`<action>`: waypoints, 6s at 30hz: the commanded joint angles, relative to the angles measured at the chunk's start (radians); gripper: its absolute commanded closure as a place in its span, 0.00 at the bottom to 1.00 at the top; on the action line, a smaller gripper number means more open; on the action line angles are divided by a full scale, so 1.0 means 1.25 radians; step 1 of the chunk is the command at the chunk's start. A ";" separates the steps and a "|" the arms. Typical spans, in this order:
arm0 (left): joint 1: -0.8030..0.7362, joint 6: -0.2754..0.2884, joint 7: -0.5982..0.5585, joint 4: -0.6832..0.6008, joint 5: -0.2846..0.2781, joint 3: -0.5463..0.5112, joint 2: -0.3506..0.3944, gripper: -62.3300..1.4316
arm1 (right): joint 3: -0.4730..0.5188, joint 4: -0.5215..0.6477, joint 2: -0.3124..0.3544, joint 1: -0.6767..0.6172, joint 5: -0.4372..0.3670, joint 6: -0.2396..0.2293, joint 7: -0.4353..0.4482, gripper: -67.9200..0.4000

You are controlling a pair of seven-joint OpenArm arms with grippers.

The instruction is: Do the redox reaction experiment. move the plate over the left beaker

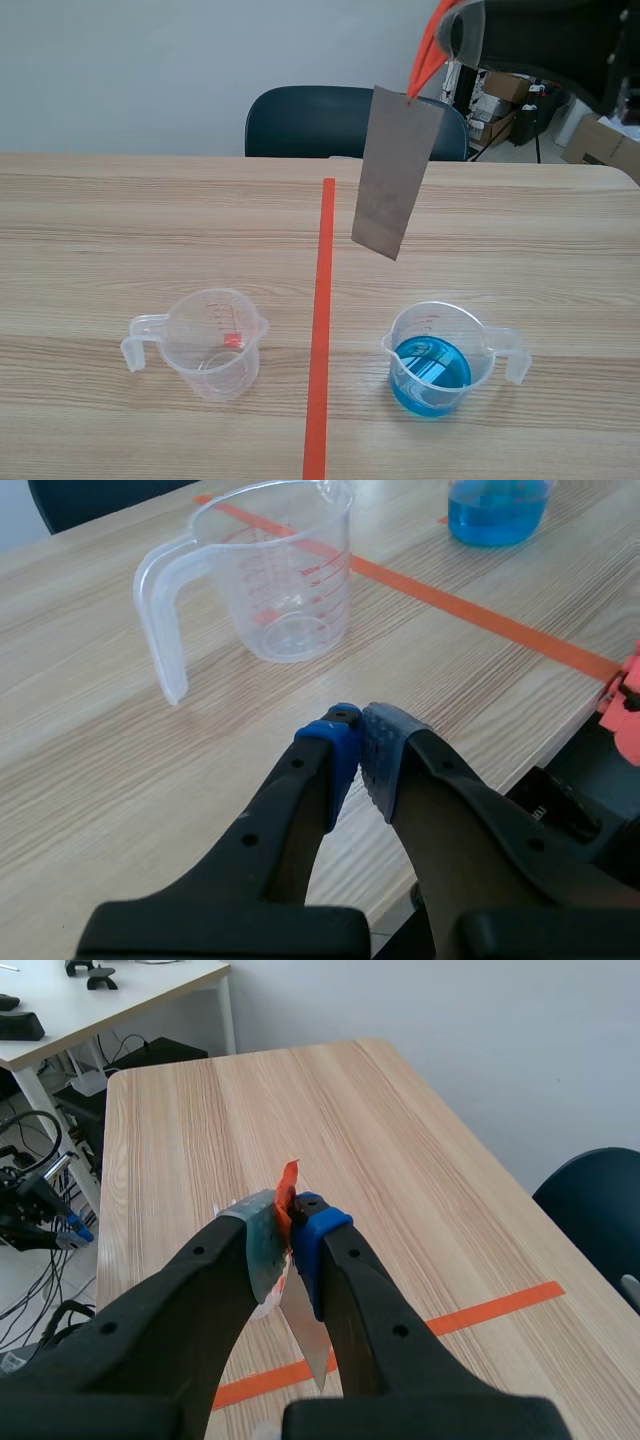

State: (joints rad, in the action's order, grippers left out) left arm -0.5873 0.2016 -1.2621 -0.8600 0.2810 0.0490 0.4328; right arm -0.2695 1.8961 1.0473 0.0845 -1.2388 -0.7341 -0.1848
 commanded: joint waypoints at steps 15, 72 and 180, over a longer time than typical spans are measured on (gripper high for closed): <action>0.007 -0.174 0.012 0.052 0.021 -0.034 -0.189 0.89 | 0.011 0.005 -0.235 0.098 -0.114 -0.009 -0.317 1.00; 0.009 -0.081 0.002 -0.058 -0.105 -0.078 -0.213 0.06 | -0.083 -0.055 -0.750 0.157 0.067 0.003 -0.664 1.00; 0.009 -0.081 0.005 -0.056 -0.105 -0.077 -0.213 0.06 | -0.099 -0.055 -0.750 0.154 0.067 0.003 -0.649 1.00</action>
State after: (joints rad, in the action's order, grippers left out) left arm -0.5808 0.1051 -1.2423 -0.9192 0.1528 -0.0483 0.1688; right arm -0.3958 1.8202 0.1108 0.2653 -1.1473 -0.7265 -1.0183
